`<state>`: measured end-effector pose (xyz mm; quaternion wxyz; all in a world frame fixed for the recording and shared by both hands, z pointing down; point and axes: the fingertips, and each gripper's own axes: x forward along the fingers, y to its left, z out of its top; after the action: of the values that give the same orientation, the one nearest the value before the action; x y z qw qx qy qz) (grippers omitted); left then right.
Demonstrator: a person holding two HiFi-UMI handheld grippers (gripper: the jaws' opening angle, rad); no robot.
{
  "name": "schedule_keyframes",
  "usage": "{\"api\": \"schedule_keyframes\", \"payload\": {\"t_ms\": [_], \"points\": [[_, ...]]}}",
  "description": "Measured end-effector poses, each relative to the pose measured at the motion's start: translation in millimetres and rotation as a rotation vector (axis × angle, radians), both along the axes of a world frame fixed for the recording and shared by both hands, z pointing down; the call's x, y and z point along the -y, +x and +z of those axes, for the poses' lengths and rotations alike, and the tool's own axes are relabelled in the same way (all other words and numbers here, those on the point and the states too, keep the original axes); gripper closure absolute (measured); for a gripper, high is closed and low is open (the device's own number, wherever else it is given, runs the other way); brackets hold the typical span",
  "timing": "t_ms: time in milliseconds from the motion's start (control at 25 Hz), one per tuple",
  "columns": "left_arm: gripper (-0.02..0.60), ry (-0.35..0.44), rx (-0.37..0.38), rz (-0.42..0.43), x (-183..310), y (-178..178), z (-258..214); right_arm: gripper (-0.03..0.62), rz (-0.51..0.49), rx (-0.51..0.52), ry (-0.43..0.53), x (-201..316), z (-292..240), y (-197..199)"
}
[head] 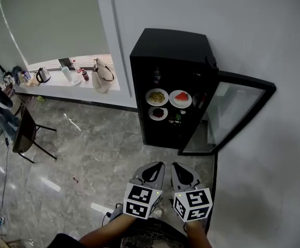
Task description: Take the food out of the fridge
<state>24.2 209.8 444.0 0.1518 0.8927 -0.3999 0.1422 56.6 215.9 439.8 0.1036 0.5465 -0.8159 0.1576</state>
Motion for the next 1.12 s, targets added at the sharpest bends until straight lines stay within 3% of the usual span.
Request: {"api": "schedule_keyframes", "payload": {"t_ms": [520,1120], "points": [[0.597,-0.016,-0.021,0.032,76,15,12,0.592,0.027,0.023,-0.025,75,18,9],[0.597,-0.044,-0.026,0.181,215,29,30,0.592,0.203,0.186,-0.080,213,48,27]]}}
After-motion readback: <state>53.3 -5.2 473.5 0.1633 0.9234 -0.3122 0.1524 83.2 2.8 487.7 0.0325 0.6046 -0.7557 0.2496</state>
